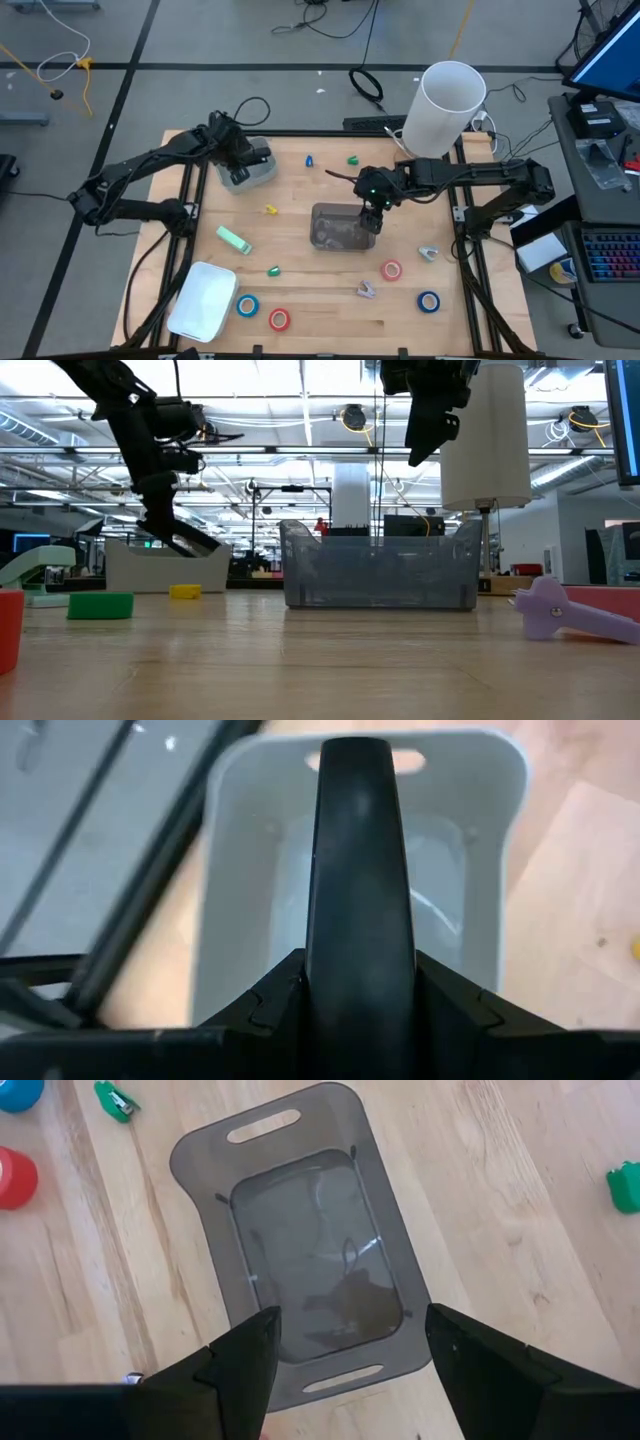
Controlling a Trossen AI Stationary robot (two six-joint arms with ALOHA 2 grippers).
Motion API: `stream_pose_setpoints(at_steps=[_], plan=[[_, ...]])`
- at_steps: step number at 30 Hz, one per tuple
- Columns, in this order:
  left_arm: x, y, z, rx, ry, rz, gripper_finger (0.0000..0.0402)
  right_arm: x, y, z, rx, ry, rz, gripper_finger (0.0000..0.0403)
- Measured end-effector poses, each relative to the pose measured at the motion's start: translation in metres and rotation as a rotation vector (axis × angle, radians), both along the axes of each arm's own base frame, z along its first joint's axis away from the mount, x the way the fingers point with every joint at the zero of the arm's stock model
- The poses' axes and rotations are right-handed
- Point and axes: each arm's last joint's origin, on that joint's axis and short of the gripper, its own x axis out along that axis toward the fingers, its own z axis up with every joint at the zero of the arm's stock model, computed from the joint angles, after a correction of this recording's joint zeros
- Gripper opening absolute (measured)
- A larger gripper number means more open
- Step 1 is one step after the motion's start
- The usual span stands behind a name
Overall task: Pick and place Stapler, Stapler remover, tape
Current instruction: Put the black stapler into the gray bin
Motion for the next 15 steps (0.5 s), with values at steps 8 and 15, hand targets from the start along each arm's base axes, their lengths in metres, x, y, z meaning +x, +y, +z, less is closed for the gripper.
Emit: stream_pose_setpoints(at_steps=[8,15], plan=[[-0.008,0.003,0.004,0.033,0.009,0.007,0.0139,0.0,0.0,0.0,0.001,0.0,-0.002,0.0242],[-0.005,0.011,-0.006,0.004,0.056,-0.006,0.0139,0.0,0.0,0.0,0.007,0.0,-0.013,0.0242]])
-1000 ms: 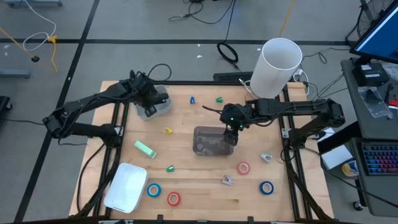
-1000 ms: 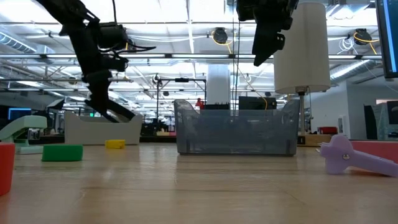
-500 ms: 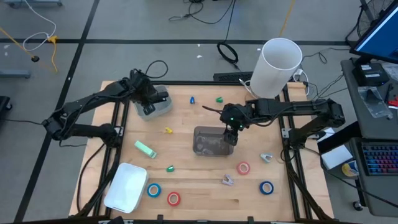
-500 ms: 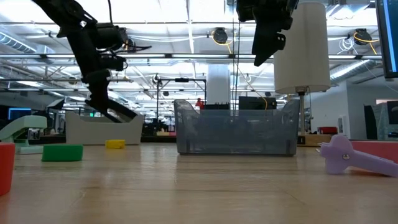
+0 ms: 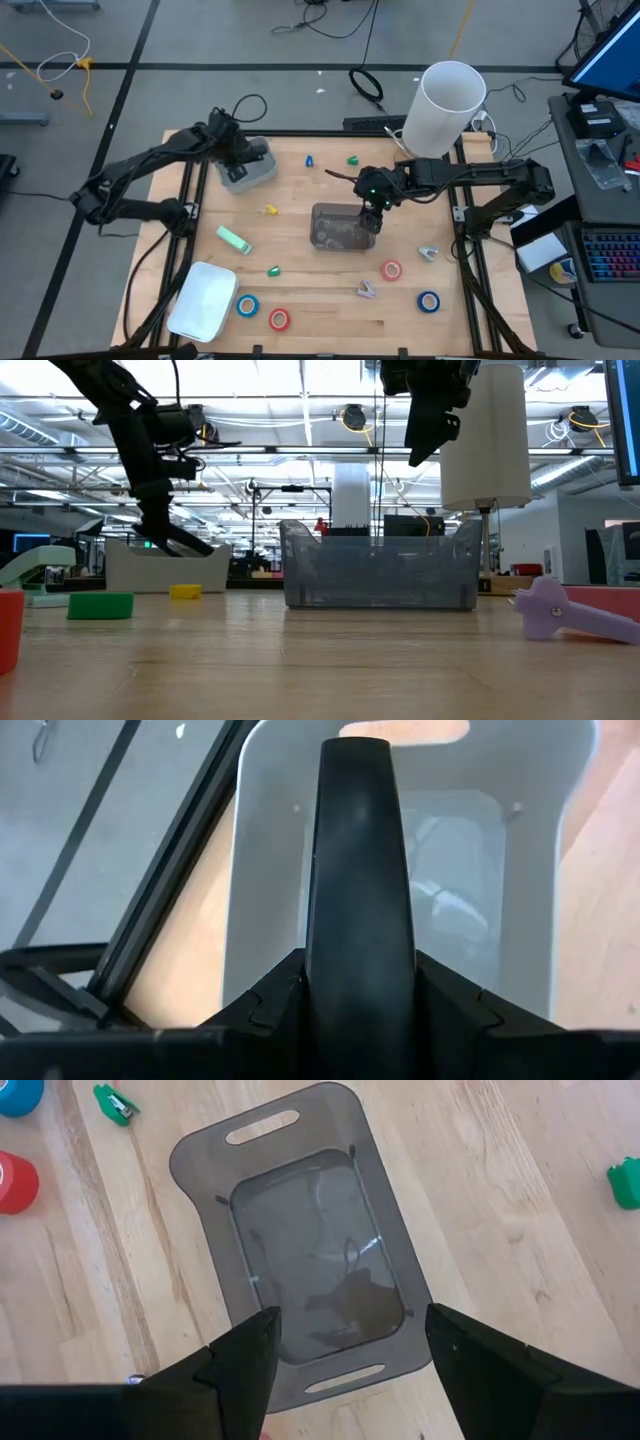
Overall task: Pick and place Stapler, Stapler remover, tape
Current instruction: Put the black stapler into the gray bin
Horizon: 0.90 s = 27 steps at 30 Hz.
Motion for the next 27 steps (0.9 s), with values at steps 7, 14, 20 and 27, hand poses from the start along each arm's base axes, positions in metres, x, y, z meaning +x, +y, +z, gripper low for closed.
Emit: stream_pose_setpoints(at_steps=[7,14,20,27], plan=[[0.007,0.009,-0.011,-0.008,0.017,-0.012,0.0139,0.0,0.0,0.0,0.008,-0.001,-0.016,0.0242],[0.008,0.016,-0.018,-0.011,0.05,-0.004,0.0139,0.0,0.0,0.0,0.008,-0.001,-0.016,0.0242],[0.008,0.017,-0.018,0.005,0.066,-0.002,0.0139,0.0,0.0,0.0,0.008,-0.001,-0.016,0.0242],[0.008,0.017,-0.019,0.013,0.08,-0.021,0.0145,0.0,0.0,0.0,0.008,-0.001,-0.016,0.0242]])
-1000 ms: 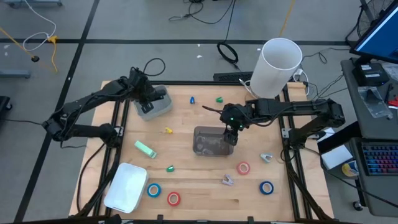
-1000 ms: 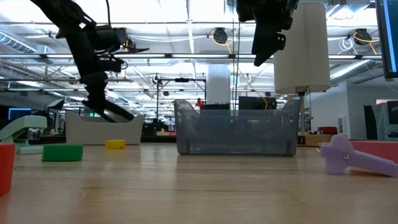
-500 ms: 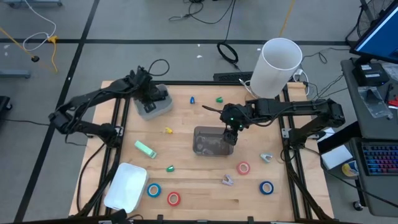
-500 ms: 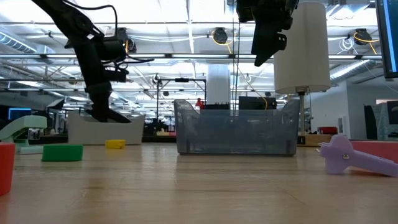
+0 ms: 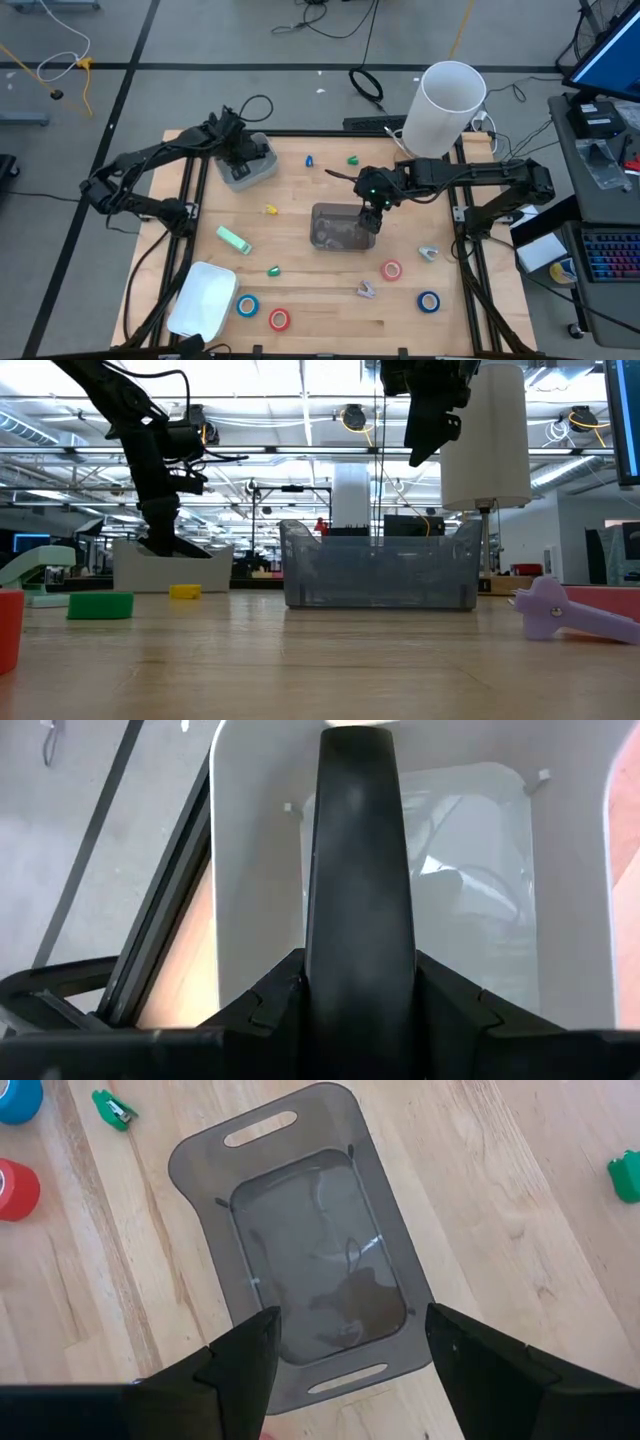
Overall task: Pick and place Stapler, Stapler remover, tape
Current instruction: Put the black stapler into the gray bin, then put the light green stapler into the gray bin
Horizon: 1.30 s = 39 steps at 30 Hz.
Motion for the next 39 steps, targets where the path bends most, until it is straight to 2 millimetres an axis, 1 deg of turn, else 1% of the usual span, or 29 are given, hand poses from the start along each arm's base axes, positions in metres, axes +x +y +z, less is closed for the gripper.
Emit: stream_pose_setpoints(at_steps=[3,5,7,12,15,17,20,24,25,27,30,33,36,39], plan=[[-0.002,-0.001,-0.002,0.0,0.031,0.009,0.0178,0.0,0.0,0.0,0.0,0.0,0.0,0.0242],[-0.001,0.0,-0.001,0.008,0.027,0.011,0.0186,0.0,0.0,0.0,0.0,0.0,0.0,0.0242],[-0.001,0.0,-0.002,0.006,0.027,0.009,0.0183,0.0,0.0,0.0,0.0,0.0,0.0,0.0242],[-0.001,0.0,-0.001,0.006,0.02,0.007,0.0155,0.0,0.0,0.0,0.0,0.0,0.0,0.0242],[-0.002,0.0,0.002,0.039,0.02,0.019,0.0141,0.0,0.0,0.0,-0.001,0.0,0.002,0.0242],[-0.002,0.0,0.014,0.067,0.017,0.044,0.0135,0.0,0.0,0.0,-0.003,0.0,0.005,0.0242],[-0.001,-0.005,0.043,0.07,-0.041,0.079,0.0131,0.0,0.0,0.0,-0.005,0.0,0.01,0.0242],[0.0,-0.024,0.086,-0.012,-0.175,0.069,0.0131,0.0,0.0,0.0,-0.013,0.002,0.025,0.0242],[0.0,-0.03,0.095,-0.044,-0.212,0.053,0.0131,0.0,0.0,0.0,-0.015,0.002,0.029,0.0242],[-0.002,-0.047,0.106,-0.116,-0.245,-0.017,0.0131,0.0,0.0,0.0,-0.022,0.005,0.041,0.0242],[-0.005,-0.073,0.11,-0.195,-0.22,-0.158,0.0131,-0.001,0.0,-0.001,-0.035,0.02,0.069,0.0242],[-0.01,-0.097,0.108,-0.275,-0.129,-0.25,0.0131,-0.004,0.0,-0.002,-0.047,0.048,0.096,0.0242],[-0.011,-0.115,0.106,-0.346,-0.06,-0.293,0.0131,-0.006,0.0,-0.003,-0.058,0.079,0.123,0.0242],[-0.008,-0.128,0.105,-0.382,-0.037,-0.307,0.0131,-0.009,0.0,-0.004,-0.062,0.108,0.128,0.0242]])
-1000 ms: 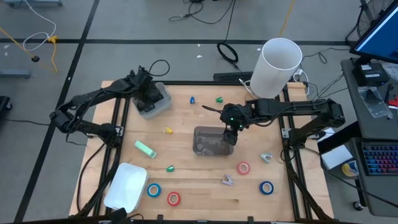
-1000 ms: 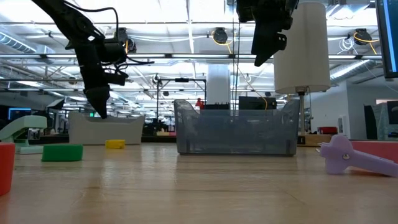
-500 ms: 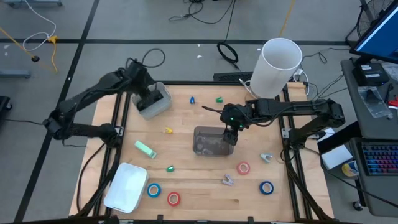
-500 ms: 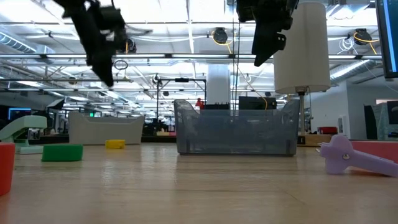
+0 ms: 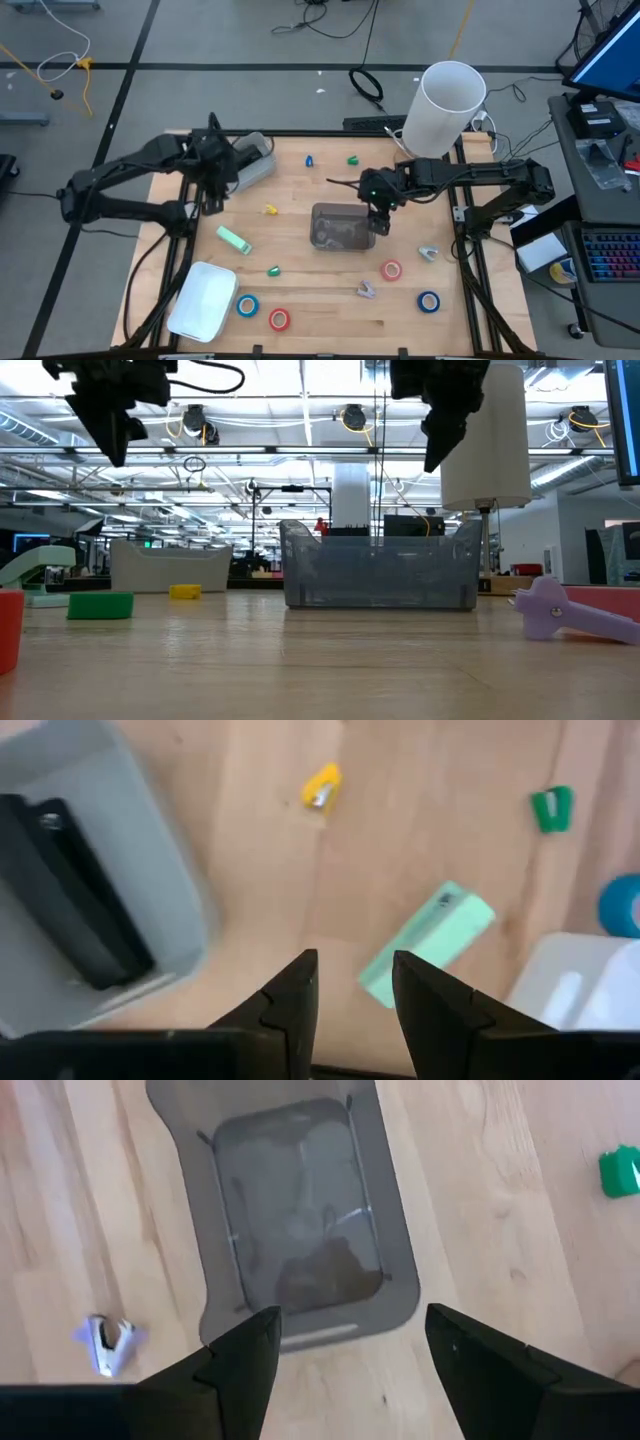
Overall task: Pick and place Stapler, Stapler remover, tape
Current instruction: Put the light green stapler into the gray bin
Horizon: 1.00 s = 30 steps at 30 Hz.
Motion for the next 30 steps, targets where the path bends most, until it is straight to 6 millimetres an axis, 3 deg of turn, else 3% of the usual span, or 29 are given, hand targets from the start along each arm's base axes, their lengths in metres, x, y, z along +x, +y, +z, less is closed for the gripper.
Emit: stream_pose_setpoints(at_steps=[7,13,25,30], plan=[[0.008,-0.021,0.0,0.034,0.012,-0.001,0.0131,-0.01,0.0,0.01,-0.084,-0.019,0.026,0.0242],[0.011,-0.033,0.0,0.059,0.021,0.016,0.0131,-0.04,-0.001,0.016,-0.131,-0.189,-0.024,0.0242],[0.014,-0.046,-0.001,0.11,0.011,-0.022,0.0131,-0.124,0.001,-0.027,-0.092,-0.599,-0.097,0.0242],[0.019,-0.051,-0.019,0.107,0.008,-0.049,0.0131,-0.147,0.002,-0.043,-0.089,-0.732,-0.101,0.0242]])
